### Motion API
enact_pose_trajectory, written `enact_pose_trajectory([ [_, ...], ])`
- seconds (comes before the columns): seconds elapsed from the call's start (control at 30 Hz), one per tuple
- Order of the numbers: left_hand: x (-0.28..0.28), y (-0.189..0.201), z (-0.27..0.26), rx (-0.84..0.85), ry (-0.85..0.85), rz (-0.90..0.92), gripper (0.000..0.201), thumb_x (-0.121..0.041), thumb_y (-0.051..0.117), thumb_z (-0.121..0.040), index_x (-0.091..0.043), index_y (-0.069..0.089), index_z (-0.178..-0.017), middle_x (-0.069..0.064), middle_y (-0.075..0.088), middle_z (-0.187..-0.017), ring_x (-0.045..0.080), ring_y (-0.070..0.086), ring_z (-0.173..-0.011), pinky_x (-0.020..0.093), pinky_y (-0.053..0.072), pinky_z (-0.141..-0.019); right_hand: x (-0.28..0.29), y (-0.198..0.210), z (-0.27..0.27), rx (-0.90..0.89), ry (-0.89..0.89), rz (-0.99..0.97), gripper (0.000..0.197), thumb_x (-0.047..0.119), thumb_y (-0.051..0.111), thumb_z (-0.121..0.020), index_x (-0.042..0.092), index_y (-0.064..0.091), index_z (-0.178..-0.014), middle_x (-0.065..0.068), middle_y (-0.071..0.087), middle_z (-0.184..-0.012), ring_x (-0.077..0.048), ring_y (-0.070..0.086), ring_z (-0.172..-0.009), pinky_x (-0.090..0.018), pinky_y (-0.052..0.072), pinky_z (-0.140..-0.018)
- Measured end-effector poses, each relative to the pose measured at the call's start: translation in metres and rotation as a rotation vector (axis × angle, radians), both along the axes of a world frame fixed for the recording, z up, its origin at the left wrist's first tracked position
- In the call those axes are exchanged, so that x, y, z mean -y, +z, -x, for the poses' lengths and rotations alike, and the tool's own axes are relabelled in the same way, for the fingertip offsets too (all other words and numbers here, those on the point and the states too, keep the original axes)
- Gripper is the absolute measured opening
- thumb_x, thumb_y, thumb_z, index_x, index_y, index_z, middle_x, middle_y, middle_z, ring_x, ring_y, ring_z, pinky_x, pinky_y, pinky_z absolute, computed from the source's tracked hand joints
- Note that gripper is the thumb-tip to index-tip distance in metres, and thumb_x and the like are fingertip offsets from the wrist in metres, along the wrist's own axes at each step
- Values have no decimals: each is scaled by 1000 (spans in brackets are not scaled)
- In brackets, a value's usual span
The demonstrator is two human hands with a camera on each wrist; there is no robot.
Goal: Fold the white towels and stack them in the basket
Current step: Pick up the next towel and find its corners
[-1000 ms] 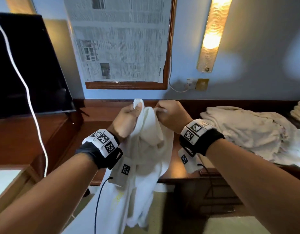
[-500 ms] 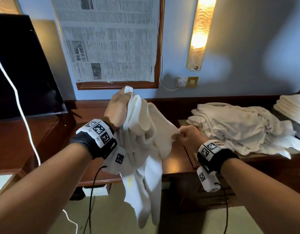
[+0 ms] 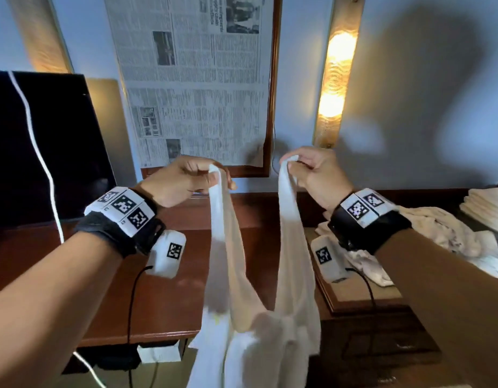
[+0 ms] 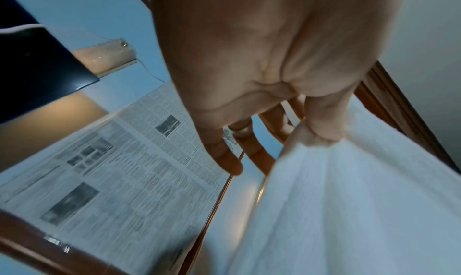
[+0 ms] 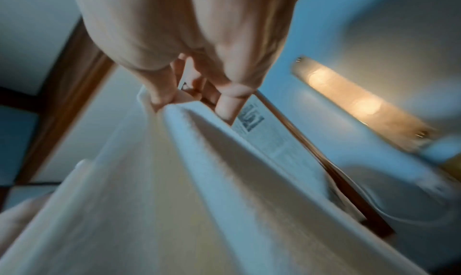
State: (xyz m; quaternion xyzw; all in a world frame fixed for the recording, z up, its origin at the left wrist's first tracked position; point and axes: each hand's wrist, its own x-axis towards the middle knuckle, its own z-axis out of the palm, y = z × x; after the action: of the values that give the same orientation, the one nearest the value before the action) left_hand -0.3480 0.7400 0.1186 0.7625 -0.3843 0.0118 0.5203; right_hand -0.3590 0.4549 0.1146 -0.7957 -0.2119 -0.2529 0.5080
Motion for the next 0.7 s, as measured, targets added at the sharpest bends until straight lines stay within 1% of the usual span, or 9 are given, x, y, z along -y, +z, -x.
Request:
enact_pose_trajectory([
  [0.07, -3, 13, -1, 75, 38, 92, 17, -14, 59, -96, -7, 75, -93, -2, 76, -91, 14, 69, -91, 26, 52, -85, -20, 21, 6, 57, 75, 16, 32, -2, 56, -93, 26, 71, -87, 10, 71, -85, 2, 64, -79, -15, 46, -73],
  [0.1, -3, 18, -1, 97, 54, 126, 17, -15, 62, -95, -17, 79, -91, -5, 75, -89, 11, 68, -88, 23, 51, -83, -29, 31, 11, 82, 113, 41, 27, -2, 58, -93, 21, 70, -90, 5, 71, -89, 0, 65, -82, -15, 46, -77],
  [0.13, -1, 21, 0, 116, 76, 155, 18, -19, 64, -94, -25, 80, -89, -7, 75, -88, 10, 68, -87, 22, 51, -83, -37, 40, 15, 102, 147, 76, 22, -2, 61, -92, 17, 71, -92, 2, 72, -90, -2, 65, -84, -16, 47, -80],
  [0.2, 3, 28, 0, 154, 114, 211, 17, -27, 64, -91, -30, 81, -93, -6, 76, -93, 12, 68, -92, 26, 52, -85, -49, 54, 21, 126, 208, 107, 14, -1, 66, -89, 12, 71, -92, -2, 72, -87, -4, 66, -81, -18, 50, -81],
  [0.3, 12, 37, 3, 175, 140, 358, 16, -26, 69, -87, -18, 80, -95, 10, 75, -97, 23, 66, -94, 33, 53, -88, -59, 75, 28, 127, 250, 31, 10, 0, 72, -85, 10, 72, -88, -3, 74, -85, -8, 68, -78, -26, 54, -80],
  [0.4, 19, 47, 6, 195, 125, 426, 14, -14, 67, -87, -5, 76, -88, 20, 70, -92, 25, 64, -89, 33, 54, -83, -62, 93, 32, 175, 267, 77, 15, 4, 73, -86, 18, 75, -89, 5, 76, -88, -7, 70, -83, -24, 56, -82],
  [0.5, 24, 54, 7, 198, 87, 430, 14, -9, 66, -90, 3, 73, -90, 31, 67, -93, 28, 62, -89, 38, 53, -85, -61, 102, 34, 218, 254, 162, 16, 9, 71, -89, 23, 75, -96, 12, 75, -92, -9, 71, -87, -24, 56, -82],
  [0.6, 29, 59, 9, 186, 36, 423, 10, -1, 63, -93, 2, 72, -90, 20, 70, -87, 26, 63, -86, 37, 53, -85, -60, 106, 36, 242, 233, 182, 16, 12, 70, -90, 22, 74, -102, 5, 76, -96, -20, 70, -91, -35, 55, -85],
  [0.7, 33, 61, 9, 160, -13, 429, 14, -6, 63, -89, 5, 69, -95, 5, 73, -82, 17, 66, -80, 31, 54, -84, -58, 106, 35, 249, 257, 164, 19, 12, 68, -91, 25, 72, -105, 0, 76, -98, -27, 68, -94, -40, 53, -85],
])
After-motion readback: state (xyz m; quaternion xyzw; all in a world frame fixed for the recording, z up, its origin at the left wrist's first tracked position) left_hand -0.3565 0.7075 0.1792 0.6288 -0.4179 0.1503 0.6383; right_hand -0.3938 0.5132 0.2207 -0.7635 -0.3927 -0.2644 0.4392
